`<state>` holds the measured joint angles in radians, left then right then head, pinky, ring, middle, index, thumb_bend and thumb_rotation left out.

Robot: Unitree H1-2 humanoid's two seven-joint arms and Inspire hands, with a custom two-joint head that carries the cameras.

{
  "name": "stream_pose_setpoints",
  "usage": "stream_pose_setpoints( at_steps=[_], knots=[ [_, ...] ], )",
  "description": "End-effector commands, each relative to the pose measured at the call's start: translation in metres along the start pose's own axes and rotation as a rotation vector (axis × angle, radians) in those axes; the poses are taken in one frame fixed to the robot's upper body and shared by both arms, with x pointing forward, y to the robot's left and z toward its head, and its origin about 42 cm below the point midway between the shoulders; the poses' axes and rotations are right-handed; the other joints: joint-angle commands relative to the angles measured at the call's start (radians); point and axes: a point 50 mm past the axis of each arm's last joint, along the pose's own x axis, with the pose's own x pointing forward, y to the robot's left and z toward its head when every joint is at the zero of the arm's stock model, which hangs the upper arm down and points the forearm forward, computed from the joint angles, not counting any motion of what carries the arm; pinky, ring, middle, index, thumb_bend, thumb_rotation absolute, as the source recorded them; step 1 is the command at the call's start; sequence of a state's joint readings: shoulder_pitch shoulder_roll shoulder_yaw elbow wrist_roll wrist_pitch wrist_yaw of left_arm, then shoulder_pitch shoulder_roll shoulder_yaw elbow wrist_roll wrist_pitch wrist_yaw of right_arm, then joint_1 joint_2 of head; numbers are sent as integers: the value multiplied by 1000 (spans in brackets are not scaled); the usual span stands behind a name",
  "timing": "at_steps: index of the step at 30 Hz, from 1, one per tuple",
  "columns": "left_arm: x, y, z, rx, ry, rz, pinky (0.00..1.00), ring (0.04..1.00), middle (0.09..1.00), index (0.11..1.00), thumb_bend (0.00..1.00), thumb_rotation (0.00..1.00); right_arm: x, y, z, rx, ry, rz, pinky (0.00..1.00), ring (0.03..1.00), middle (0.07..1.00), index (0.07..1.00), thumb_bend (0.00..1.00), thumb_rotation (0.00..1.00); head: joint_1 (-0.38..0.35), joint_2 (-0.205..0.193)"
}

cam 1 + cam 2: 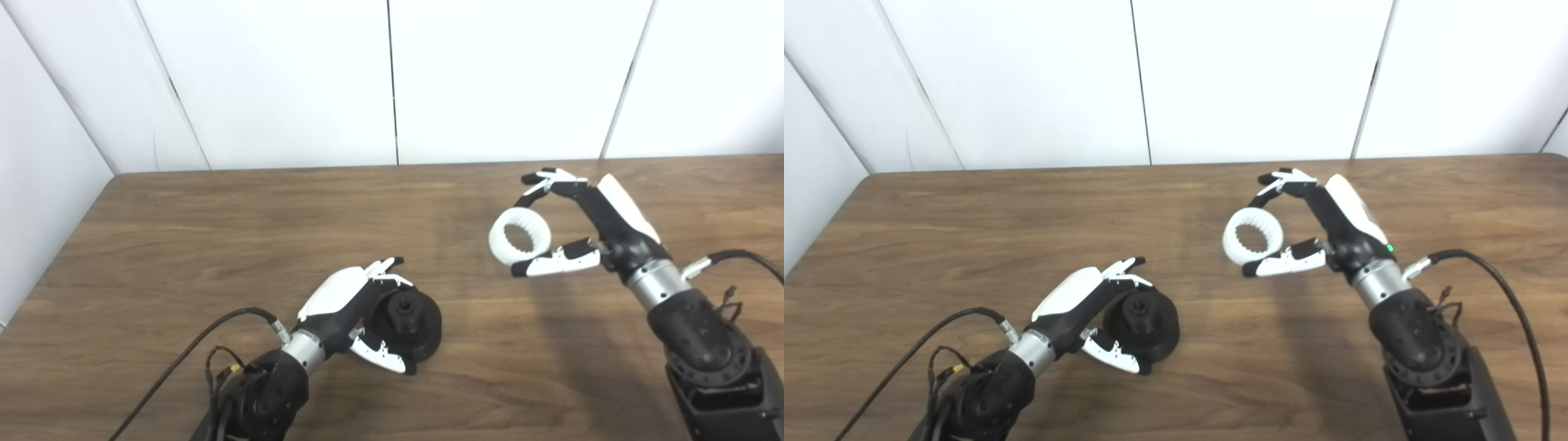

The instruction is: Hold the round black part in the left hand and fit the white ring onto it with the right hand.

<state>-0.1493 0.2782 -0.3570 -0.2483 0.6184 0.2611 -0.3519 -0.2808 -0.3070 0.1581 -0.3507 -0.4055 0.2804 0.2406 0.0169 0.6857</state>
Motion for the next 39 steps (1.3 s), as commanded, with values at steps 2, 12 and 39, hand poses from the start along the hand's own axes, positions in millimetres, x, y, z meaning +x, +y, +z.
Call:
stream_pose_setpoints(
  at_steps=[2, 12, 39],
  knots=[
    [6, 2, 7, 4, -30, -6, 911, 1000, 1000, 676, 832, 183, 4, -4, 23, -14, -79, -9, 897, 920, 830, 487, 525, 155, 2, 1],
    [9, 2, 11, 3, -27, -8, 913, 1000, 1000, 676, 832, 175, 1, 15, 36, 12, -97, 57, 889, 934, 836, 487, 524, 158, 8, 5],
    [8, 4, 16, 7, -35, -9, 924, 1000, 1000, 683, 829, 177, 9, 59, 50, 55, -119, 152, 857, 935, 838, 488, 524, 158, 6, 14]
  ],
)
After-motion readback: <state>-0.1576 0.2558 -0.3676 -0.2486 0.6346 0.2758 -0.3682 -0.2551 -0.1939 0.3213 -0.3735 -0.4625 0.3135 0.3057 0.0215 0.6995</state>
